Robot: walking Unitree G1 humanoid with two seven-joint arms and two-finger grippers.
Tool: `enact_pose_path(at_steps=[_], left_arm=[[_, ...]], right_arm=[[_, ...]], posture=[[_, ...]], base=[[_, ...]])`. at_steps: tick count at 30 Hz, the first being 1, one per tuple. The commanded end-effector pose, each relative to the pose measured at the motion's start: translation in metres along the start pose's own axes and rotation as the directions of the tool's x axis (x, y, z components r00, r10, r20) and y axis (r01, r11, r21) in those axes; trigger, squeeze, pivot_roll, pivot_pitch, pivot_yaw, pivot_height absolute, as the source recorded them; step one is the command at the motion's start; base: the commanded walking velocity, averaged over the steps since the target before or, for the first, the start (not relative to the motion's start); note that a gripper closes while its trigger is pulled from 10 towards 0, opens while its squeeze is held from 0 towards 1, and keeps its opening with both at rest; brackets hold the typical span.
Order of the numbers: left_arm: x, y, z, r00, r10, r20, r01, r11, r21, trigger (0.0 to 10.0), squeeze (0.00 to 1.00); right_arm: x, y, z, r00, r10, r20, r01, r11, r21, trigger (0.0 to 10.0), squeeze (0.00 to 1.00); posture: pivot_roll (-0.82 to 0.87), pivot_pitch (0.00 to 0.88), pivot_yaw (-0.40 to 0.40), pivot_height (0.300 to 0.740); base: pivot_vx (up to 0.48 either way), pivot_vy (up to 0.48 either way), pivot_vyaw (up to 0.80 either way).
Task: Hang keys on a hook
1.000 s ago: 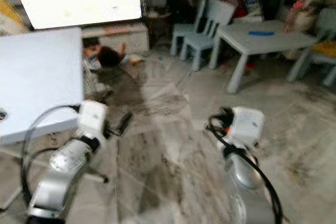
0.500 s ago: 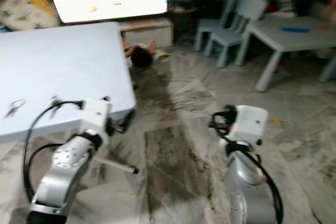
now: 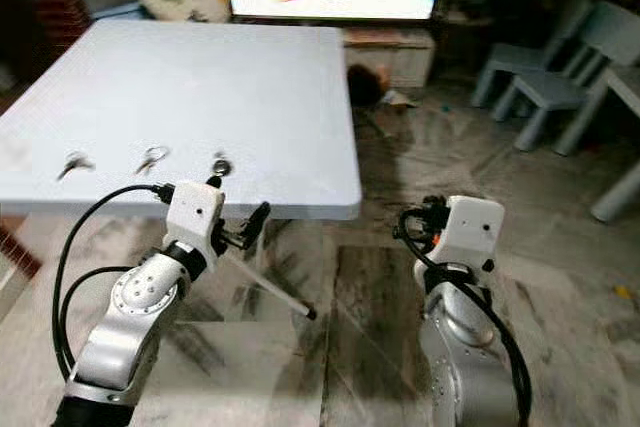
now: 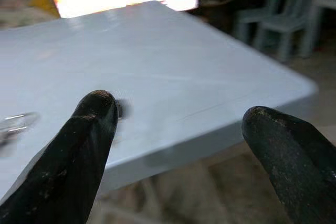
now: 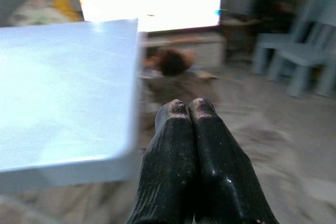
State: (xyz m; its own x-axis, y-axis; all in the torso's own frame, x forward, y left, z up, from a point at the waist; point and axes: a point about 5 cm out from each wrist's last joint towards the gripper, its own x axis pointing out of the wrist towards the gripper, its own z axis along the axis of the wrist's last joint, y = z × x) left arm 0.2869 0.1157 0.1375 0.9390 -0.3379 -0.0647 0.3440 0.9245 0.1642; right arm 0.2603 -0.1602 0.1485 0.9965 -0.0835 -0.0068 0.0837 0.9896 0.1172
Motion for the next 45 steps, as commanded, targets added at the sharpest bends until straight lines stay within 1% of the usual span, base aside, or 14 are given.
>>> enact_pose_path(at_steps=[1,4,7,9,13,14,20,26,28,36,40,45], left_arm=[[0.002,-0.002,0.002,1.0,0.001,0.005,-0.001,1.0,-0.003,10.0,0.0],[0.001,0.0,0.0,1.0,0.013,-0.004,-0.013,1.0,-0.01,10.0,0.0],[0.001,0.0,-0.001,1.0,0.014,-0.007,-0.014,1.0,0.007,10.0,0.0],[0.001,-0.001,-0.002,1.0,0.007,-0.008,-0.007,1.0,-0.01,10.0,0.0],[0.003,-0.002,-0.001,1.0,0.001,-0.003,-0.001,1.0,-0.03,10.0,0.0],[0.004,-0.002,0.0,1.0,-0.005,0.004,0.005,0.999,-0.046,10.0,0.0],[0.005,-0.005,0.0,1.0,-0.021,0.005,0.021,0.999,-0.028,10.0,0.0],[0.004,-0.007,-0.001,1.0,-0.031,0.004,0.031,0.999,-0.038,10.0,0.0],[0.004,-0.007,-0.004,0.999,-0.033,-0.004,0.033,0.998,-0.05,10.0,0.0],[0.004,-0.008,-0.005,1.0,-0.027,-0.006,0.027,0.999,-0.046,10.0,0.0],[0.006,-0.007,-0.003,1.0,-0.026,0.002,0.026,0.998,-0.049,10.0,0.0],[0.007,-0.006,-0.003,1.0,-0.019,0.004,0.02,0.999,-0.04,10.0,0.0]], right_arm=[[0.001,-0.004,0.001,1.0,-0.007,0.003,0.007,1.0,-0.014,10.0,0.0],[0.002,-0.004,0.002,1.0,-0.005,0.004,0.005,1.0,-0.015,10.0,0.0],[0.002,-0.003,0.002,1.0,-0.001,0.006,0.001,1.0,-0.009,10.0,0.0],[0.002,-0.001,0.002,1.0,0.006,0.01,-0.006,1.0,0.004,10.0,0.0],[0.003,0.002,0.004,1.0,0.019,0.02,-0.019,1.0,0.001,10.0,0.0],[0.003,0.003,0.004,1.0,0.022,0.021,-0.022,1.0,-0.002,10.0,0.0],[0.004,0.002,0.003,0.999,0.024,0.023,-0.024,1.0,-0.007,10.0,0.0],[0.006,0.004,0.005,0.999,0.041,0.025,-0.04,0.999,-0.026,10.0,0.0],[0.006,0.005,0.004,0.999,0.048,0.024,-0.047,0.998,-0.033,10.0,0.0],[0.005,0.006,0.003,0.998,0.056,0.018,-0.055,0.997,-0.047,10.0,0.0],[0.003,0.01,0.005,0.995,0.1,0.022,-0.099,0.994,-0.045,10.0,0.0],[0.004,0.011,0.005,0.994,0.106,0.023,-0.105,0.993,-0.046,10.0,0.0]], posture=[[0.04,0.0,-0.023,0.74],[0.04,0.0,-0.023,0.74],[0.04,0.0,-0.026,0.74],[0.04,0.0,-0.026,0.74],[0.04,0.0,-0.029,0.74],[0.04,0.0,-0.031,0.74],[0.04,0.0,-0.036,0.74],[0.04,0.0,-0.044,0.74],[0.04,0.0,-0.047,0.74],[0.03,0.0,-0.05,0.74],[0.03,0.0,-0.046,0.74],[0.03,0.0,-0.046,0.74]], base=[[0.0,0.0,0.78],[0.0,0.0,0.78],[0.0,0.0,0.78],[0.0,0.0,0.0],[0.0,0.0,0.0],[0.0,0.0,0.0],[0.0,0.0,0.0],[0.0,0.0,0.0],[0.0,-0.302,0.0],[0.0,-0.459,0.0],[0.0,-0.48,0.0],[0.0,-0.454,0.0]])
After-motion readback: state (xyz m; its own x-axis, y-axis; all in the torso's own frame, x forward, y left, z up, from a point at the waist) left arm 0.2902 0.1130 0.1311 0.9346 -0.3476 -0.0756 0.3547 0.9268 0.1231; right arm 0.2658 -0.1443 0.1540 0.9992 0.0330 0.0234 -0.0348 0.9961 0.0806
